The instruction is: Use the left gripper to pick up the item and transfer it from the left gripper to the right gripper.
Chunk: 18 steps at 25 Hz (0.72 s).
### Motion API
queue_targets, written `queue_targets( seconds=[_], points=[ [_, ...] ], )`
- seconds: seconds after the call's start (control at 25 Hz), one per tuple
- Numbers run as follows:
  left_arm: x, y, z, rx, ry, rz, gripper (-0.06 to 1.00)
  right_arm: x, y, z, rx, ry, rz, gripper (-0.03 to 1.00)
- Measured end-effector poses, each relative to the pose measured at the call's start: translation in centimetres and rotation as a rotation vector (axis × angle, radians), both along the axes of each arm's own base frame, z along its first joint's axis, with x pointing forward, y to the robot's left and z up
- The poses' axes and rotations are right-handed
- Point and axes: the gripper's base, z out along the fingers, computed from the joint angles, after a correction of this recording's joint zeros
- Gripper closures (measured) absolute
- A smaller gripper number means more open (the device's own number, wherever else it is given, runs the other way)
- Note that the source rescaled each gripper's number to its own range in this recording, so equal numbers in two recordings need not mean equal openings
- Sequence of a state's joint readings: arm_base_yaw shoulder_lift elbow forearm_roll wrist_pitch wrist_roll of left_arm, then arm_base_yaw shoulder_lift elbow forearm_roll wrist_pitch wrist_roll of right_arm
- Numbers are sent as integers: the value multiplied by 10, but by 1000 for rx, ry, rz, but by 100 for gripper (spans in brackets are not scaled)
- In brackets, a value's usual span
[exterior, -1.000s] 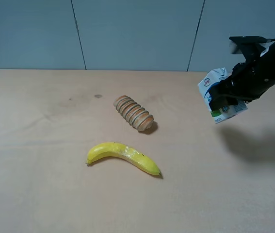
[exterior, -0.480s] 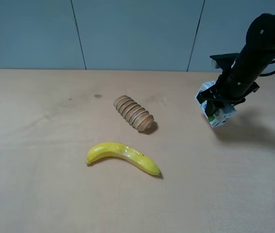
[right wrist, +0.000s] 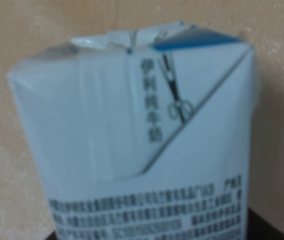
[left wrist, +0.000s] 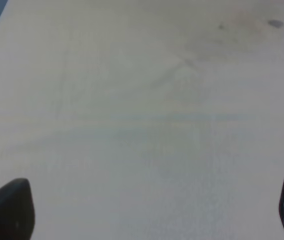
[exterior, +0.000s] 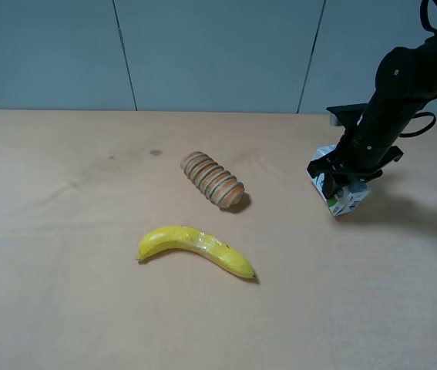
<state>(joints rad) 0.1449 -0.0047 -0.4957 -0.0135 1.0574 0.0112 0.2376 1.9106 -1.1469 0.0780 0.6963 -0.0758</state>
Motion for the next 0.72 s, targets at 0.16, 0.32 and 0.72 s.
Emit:
queue_targets(
  seconds=[0.16,0.32,0.72],
  points=[
    [0,0,0,0,0,0,-3,2,0,1,8,-18,-20,23],
    [0,0,0,0,0,0,-3,2,0,1,10,-16,-33,1],
    [0,0,0,0,0,0,-3,-7,-2,64,15,-40,-39,-2]
  ],
)
